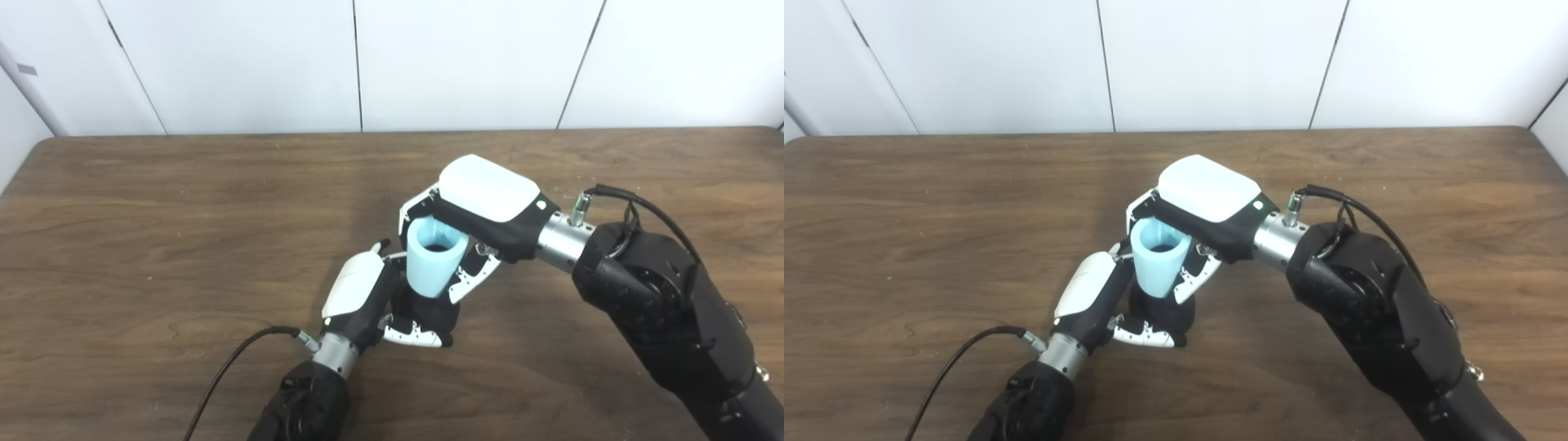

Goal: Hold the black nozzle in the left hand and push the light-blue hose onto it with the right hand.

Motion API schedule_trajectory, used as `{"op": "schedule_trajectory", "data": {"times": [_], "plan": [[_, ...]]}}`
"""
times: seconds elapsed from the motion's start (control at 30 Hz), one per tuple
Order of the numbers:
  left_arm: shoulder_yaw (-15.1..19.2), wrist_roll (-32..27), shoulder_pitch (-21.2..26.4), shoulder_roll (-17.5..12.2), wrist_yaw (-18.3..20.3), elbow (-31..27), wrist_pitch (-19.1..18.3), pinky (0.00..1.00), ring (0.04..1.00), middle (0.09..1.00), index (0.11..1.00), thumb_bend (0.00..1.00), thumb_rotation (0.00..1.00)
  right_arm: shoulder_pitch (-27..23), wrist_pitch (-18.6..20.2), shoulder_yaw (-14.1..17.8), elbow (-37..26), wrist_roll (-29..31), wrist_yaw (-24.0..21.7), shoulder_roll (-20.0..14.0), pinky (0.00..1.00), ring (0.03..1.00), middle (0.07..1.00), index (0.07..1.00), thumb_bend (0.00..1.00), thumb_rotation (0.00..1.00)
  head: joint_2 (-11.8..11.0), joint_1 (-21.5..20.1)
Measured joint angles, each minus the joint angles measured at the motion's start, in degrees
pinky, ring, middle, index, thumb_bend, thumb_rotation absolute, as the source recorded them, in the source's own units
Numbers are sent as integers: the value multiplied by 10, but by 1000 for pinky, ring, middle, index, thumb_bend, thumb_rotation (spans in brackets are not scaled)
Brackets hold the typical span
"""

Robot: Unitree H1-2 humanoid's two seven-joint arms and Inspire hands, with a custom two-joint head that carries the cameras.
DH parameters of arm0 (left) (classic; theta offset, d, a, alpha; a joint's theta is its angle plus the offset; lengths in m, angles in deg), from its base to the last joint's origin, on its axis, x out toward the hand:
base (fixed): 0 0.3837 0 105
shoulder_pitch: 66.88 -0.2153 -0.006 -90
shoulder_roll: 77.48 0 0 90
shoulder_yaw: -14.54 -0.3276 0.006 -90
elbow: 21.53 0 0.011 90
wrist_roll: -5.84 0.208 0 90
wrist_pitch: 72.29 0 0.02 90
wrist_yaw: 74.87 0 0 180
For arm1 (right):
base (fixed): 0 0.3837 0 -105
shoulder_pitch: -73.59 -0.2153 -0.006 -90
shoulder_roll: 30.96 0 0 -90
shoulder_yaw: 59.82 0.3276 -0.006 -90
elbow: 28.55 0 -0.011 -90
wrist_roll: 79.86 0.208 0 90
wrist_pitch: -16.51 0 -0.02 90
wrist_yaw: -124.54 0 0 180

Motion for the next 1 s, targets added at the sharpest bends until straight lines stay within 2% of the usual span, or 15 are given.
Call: {"op": "schedule_trajectory", "data": {"times": [0.03, 0.07, 0.1, 0.17, 0.2, 0.23, 0.27, 0.33, 0.57, 1.0], "plan": [[0, 0, 0, 0, 0, 0, 0, 1000, 685, 476, 507, 520, 0, 0, 0, 0, 1, 1, 0, 0, 325, 430, 504, 514, 499, 0, 0, 0], [0, 0, 0, 0, 0, 0, 0, 1000, 678, 476, 507, 520, 0, 0, 1, 0, 1, 2, 0, 0, 418, 508, 508, 497, 513, 0, 0, 0], [0, 0, 0, 0, 0, 0, 0, 1000, 675, 476, 507, 520, 0, 0, 3, 0, 1, 3, 0, 0, 467, 547, 511, 488, 521, 0, 0, 0], [0, 0, 0, 0, 0, 0, 0, 1000, 672, 476, 507, 520, 0, -1, 9, 0, 1, 6, -1, 0, 539, 620, 637, 494, 521, 101, -1, -1], [0, 0, 0, 0, 0, 0, 0, 1000, 672, 476, 506, 520, 0, -1, 10, 0, 1, 6, -2, 0, 595, 660, 679, 576, 697, 74, 0, 0], [0, 0, 0, 0, 0, 0, 0, 1000, 672, 477, 506, 520, 0, -2, 11, -1, 1, 6, -2, -1, 624, 680, 700, 619, 788, 59, 0, 0], [0, 0, 1, 0, 0, 1, 0, 1000, 674, 478, 505, 520, 0, -3, 11, -2, 0, 4, -3, -2, 687, 727, 744, 664, 852, 71, 0, -1], [0, 0, 1, 0, 0, 1, 0, 1000, 677, 478, 505, 521, 0, -6, 10, -5, -1, -6, -4, -5, 744, 767, 772, 704, 896, 98, 0, -1], [-2, -3, 1, 2, -4, 4, 1, 1000, 687, 479, 504, 521, 0, -9, -3, 0, 1, -32, -7, -13, 749, 779, 779, 732, 948, 111, -2, -1], [-4, -7, 3, 3, -12, 8, 1, 1000, 695, 480, 504, 521, 0, -2, -18, 55, -13, -30, -3, -21, 760, 818, 811, 769, 1000, 156, -3, 2]]}}
